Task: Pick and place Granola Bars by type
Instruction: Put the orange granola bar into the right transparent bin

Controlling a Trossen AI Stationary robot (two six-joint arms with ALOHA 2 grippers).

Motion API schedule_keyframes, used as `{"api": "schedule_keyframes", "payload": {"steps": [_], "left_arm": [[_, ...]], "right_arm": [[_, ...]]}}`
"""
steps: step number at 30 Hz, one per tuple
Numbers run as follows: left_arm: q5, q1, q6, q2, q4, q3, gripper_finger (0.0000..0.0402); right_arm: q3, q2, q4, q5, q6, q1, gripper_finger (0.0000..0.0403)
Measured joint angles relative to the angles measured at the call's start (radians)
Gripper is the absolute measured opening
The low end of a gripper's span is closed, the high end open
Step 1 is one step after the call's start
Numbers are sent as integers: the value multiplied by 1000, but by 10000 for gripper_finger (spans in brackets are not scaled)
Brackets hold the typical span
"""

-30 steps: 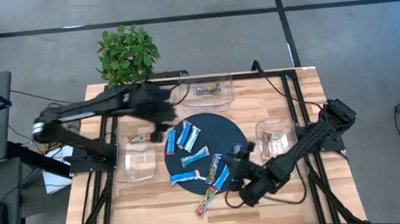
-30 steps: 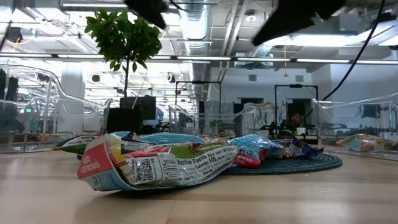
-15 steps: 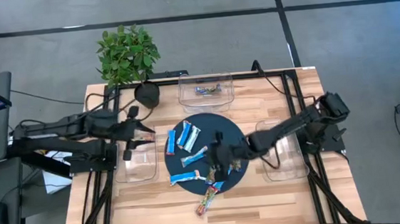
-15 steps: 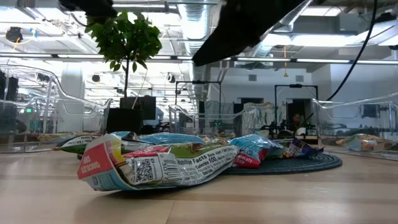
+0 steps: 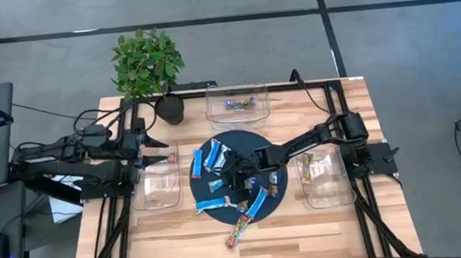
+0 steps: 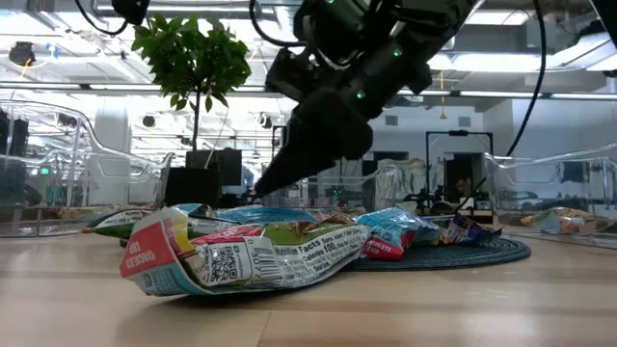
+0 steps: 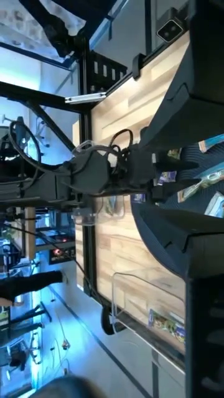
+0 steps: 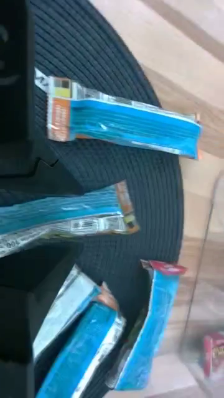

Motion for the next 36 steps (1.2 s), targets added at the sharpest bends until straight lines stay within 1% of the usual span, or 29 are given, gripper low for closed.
{"api": "schedule_keyframes", "payload": {"steps": [2, 6, 11, 13, 15, 17, 20, 24, 27, 31, 34, 36], "left_arm": [[0, 0, -4, 10, 4, 0, 153], [0, 0, -9, 34, 13, 0, 153], [1, 0, -12, 76, 35, 0, 153], [0, 0, -12, 93, 37, 0, 153], [1, 0, -12, 113, 39, 0, 153], [1, 0, -12, 127, 41, 0, 153], [5, 0, -11, 147, 52, 0, 153], [10, -1, -11, 157, 63, 0, 153], [10, -1, -11, 158, 61, 0, 153], [10, -1, -11, 158, 59, 0, 153], [9, -1, -11, 157, 59, 0, 153], [9, -1, -10, 157, 58, 0, 153]], "right_arm": [[7, 3, -35, 0, -8, 0, 120], [12, 3, -33, 1, -9, 0, 120], [12, 7, -61, 27, -8, -1, 120], [15, 38, -54, 29, 3, -2, 120], [9, 41, -79, 35, 16, -3, 120], [19, 60, -53, 32, 19, -7, 120], [21, 68, -93, 30, 47, -15, 120], [20, 72, -100, 30, 79, -17, 120], [19, 66, -103, 32, 74, -17, 119], [19, 66, -103, 40, 72, -16, 109], [25, 66, -114, 73, 69, -11, 92], [32, 66, -122, 76, 59, -9, 80]]}}
